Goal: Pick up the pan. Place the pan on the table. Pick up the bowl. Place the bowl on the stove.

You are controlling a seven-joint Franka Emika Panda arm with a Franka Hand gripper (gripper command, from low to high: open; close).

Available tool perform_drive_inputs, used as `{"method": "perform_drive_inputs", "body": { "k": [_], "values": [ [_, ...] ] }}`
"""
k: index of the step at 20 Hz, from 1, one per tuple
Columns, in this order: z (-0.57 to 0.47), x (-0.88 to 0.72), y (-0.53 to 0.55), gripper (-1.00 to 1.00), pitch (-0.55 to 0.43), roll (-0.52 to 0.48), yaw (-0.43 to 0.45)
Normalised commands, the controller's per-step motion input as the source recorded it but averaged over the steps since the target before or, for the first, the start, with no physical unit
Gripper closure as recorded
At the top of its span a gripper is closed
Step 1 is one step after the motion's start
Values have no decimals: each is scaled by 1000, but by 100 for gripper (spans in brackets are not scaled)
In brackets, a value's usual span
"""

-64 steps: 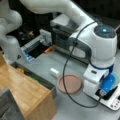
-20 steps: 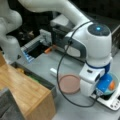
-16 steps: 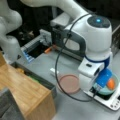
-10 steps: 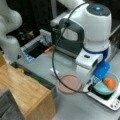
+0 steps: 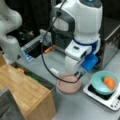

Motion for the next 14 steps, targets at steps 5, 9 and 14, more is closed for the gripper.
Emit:
{"method": "perform_drive_inputs", "body": {
  "k": [5,9,14],
  "values": [
    [-39,-957,-116,-100,-239,4,-125],
    [-170,-715,3,-100,-291,53,-179],
    [-194,-326,89,-100,-286,77,-211]
  ]
}}
